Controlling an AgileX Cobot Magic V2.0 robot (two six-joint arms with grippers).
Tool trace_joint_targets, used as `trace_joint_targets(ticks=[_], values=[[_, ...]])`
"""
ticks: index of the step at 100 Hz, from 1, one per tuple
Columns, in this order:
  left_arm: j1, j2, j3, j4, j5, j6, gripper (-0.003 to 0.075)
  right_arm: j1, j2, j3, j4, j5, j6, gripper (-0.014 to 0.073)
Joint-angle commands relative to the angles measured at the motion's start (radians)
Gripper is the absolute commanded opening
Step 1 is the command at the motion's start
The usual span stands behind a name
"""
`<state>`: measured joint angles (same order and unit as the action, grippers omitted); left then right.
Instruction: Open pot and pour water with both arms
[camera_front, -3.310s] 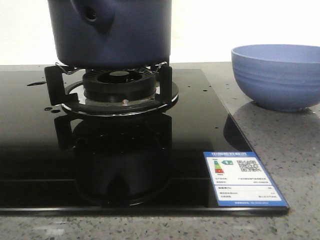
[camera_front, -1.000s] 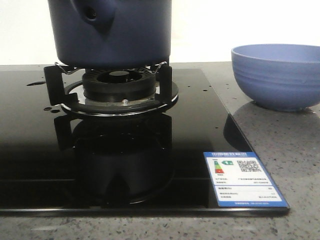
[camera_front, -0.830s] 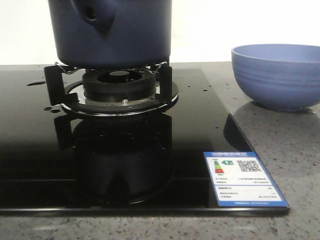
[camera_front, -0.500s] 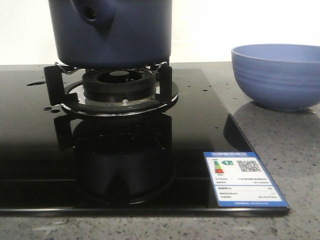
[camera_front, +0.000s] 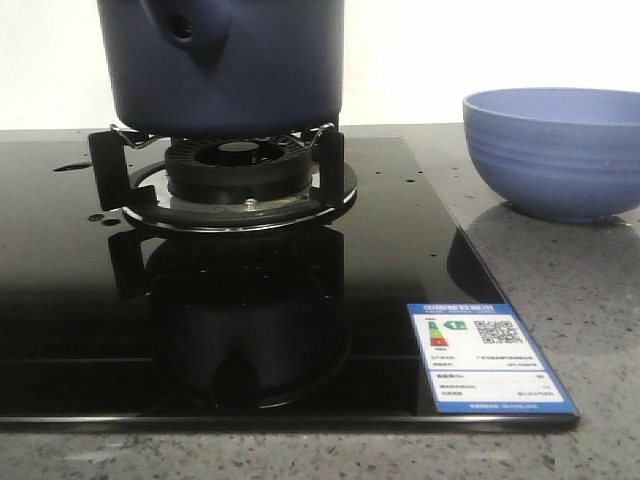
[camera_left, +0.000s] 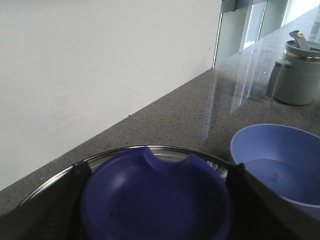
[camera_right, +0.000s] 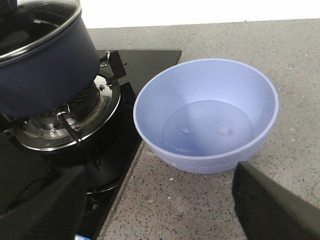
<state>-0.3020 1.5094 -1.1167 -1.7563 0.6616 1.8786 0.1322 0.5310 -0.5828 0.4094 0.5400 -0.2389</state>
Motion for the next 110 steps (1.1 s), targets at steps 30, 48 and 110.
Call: trace_joint_targets(ticks=[30,48,110], values=[[-0.010,-0.032,-0.038,-0.030,0.031,0.003,0.0334,-0.001,0.009,-0.035,0.016,-0.055,-0.010,0.0542],[-0.010,-0.032,-0.038,-0.030,0.036,0.003,0.0327,-0.001,0.009,-0.035,0.016,-0.055,-0.010,0.0542],[0.012,-0.168,-0.067,-0.037,-0.120,0.001,0.0327,-0.001,0.040,-0.091,0.010,0.005,-0.010,0.0542]])
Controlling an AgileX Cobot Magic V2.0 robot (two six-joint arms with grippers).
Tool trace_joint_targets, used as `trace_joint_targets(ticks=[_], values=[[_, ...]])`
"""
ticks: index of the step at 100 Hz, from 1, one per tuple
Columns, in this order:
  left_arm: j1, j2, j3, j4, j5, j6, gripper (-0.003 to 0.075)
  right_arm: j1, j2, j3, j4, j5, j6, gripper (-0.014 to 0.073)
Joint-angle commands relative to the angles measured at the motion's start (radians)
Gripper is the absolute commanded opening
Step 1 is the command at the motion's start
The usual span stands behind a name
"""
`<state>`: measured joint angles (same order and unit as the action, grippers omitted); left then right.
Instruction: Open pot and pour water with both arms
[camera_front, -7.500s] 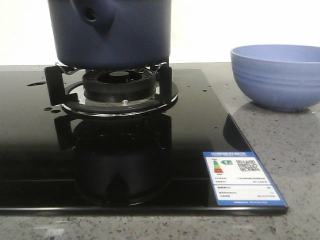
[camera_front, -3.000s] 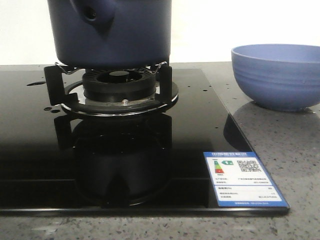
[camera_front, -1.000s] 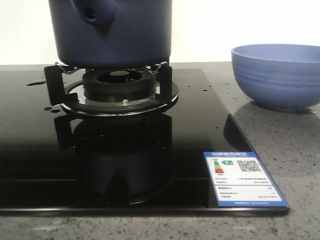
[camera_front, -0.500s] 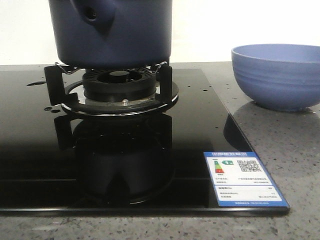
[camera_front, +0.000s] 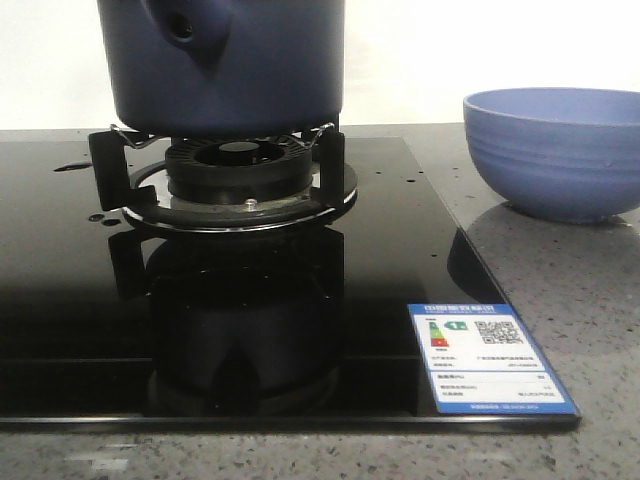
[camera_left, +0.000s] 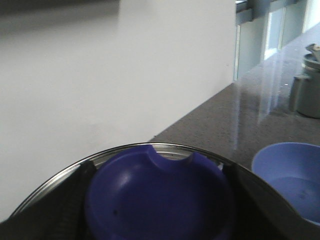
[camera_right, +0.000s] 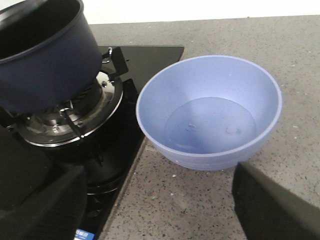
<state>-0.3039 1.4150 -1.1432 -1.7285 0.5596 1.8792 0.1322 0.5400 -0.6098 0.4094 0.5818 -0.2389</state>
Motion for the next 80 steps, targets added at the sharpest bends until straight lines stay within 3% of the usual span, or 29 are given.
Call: trace_joint_targets(ticks=[1,46,80], values=[[0.016,-0.076,-0.041,-0.064,-0.018,-0.002,0.0327,-0.001,0.038,-0.071,0.010,-0.034,-0.010,0.0542],[0.306,-0.199,-0.041,-0.038,-0.023,-0.209,0.0327,-0.126,0.459,-0.424,-0.084,0.207,0.012,0.0542],[0.321,-0.206,-0.041,-0.004,-0.059,-0.215,0.0327,-0.287,0.769,-0.627,-0.147,0.346,0.017,0.0542]])
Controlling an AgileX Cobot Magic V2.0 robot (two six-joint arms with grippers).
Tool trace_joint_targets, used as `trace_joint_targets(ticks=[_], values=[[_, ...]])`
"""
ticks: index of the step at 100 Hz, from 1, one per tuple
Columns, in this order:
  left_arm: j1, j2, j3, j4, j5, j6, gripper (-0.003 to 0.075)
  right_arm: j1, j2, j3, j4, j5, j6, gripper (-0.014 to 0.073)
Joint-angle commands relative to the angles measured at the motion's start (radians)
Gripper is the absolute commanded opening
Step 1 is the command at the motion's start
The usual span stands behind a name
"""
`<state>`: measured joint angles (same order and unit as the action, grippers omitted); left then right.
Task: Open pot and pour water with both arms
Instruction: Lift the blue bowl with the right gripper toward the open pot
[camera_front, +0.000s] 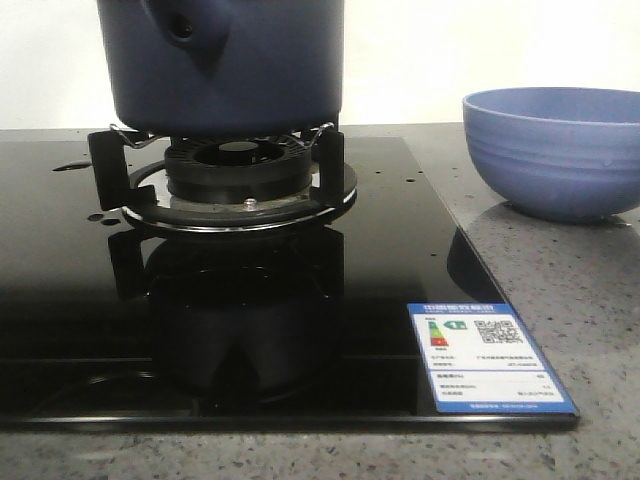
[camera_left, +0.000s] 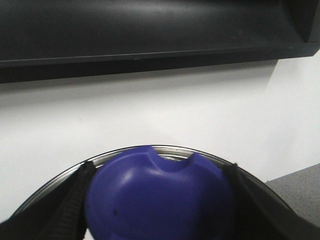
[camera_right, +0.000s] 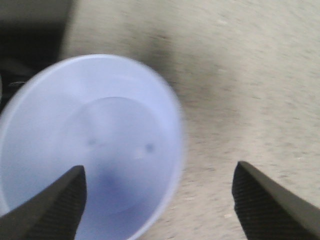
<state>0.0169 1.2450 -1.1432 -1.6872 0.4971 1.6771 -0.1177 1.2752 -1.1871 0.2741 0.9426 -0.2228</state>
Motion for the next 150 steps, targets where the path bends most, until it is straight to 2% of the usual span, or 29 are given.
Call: trace_joint_targets(ticks=[1,31,38,48,69,79,107,150], values=[[0.000,-0.036,-0.041,-0.045,0.004,-0.013,0.0327,-0.040,0.038,-0.050,-0.010,-0.014,0.001,0.0542],[0.000,-0.036,-0.041,-0.045,-0.017,-0.013,0.0327,-0.056,0.186,-0.052,0.066,-0.035,-0.001,0.0542],[0.000,-0.036,-0.041,-0.045,-0.017,-0.013,0.0327,-0.056,0.212,-0.052,0.073,-0.033,-0.002,0.0510],[0.000,-0.036,-0.041,-0.045,-0.017,-0.013,0.0327,-0.056,0.236,-0.052,0.078,-0.031,-0.002,0.0398],[0.000,-0.036,-0.041,-0.045,-0.017,-0.013,0.0327,-0.056,0.253,-0.052,0.100,-0.029,-0.012,0.0042],[0.000,-0.036,-0.041,-0.045,-0.017,-0.013,0.0327,-0.056,0.253,-0.052,0.102,-0.029,-0.020,-0.0067],[0.000,-0.036,-0.041,-0.045,-0.017,-0.013,0.0327,-0.054,0.253,-0.094,0.126,0.024,-0.031,-0.0060],[0.000,-0.036,-0.041,-0.016,-0.099,-0.013,0.0327,0.027,0.298,-0.470,0.130,0.208,-0.001,-0.0040]])
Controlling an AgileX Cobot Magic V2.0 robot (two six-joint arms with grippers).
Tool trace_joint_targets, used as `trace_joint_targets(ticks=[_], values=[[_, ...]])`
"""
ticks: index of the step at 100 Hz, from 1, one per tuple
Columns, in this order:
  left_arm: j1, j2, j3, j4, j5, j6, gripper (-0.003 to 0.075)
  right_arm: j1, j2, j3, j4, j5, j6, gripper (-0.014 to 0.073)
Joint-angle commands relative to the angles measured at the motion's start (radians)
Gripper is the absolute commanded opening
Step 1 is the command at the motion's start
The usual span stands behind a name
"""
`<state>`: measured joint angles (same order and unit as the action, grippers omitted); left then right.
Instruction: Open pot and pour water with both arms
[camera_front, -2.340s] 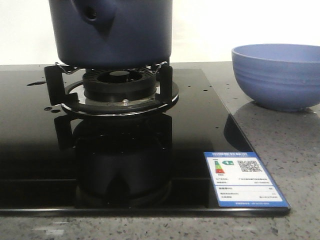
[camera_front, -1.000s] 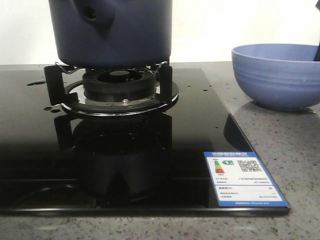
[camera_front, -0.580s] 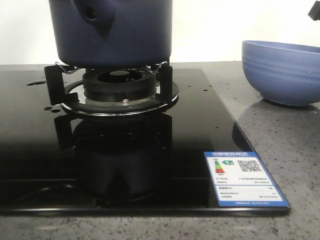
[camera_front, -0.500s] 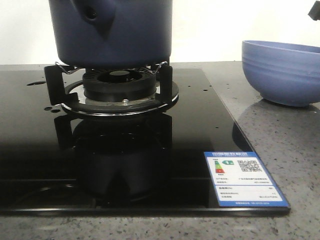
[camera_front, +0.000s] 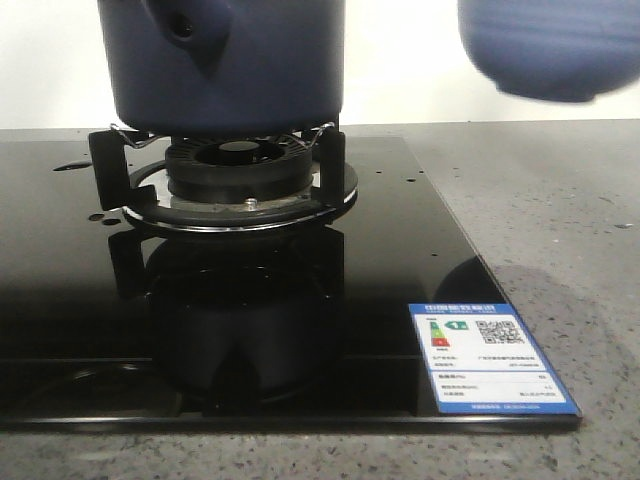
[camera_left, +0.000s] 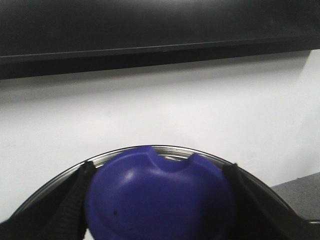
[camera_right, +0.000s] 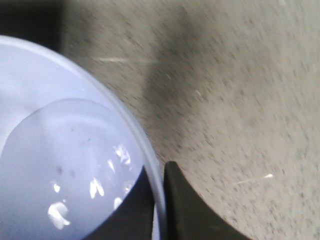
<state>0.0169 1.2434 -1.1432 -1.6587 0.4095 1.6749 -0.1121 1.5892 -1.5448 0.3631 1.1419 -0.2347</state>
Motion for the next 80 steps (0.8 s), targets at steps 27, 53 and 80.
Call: trace_joint_targets(ticks=[27,53,80], values=[[0.000,-0.035,-0.041,-0.044,-0.040,-0.011,0.0327,0.157,0.110,-0.448,0.036,0.106,0.048,-0.0040],[0.000,-0.035,-0.041,-0.044,-0.088,-0.011,0.0327,0.329,0.242,-0.691,0.036,0.036,0.054,-0.0040],[0.000,-0.035,-0.041,-0.044,-0.103,-0.011,0.0327,0.444,0.300,-0.710,0.040,-0.205,0.042,-0.0041]])
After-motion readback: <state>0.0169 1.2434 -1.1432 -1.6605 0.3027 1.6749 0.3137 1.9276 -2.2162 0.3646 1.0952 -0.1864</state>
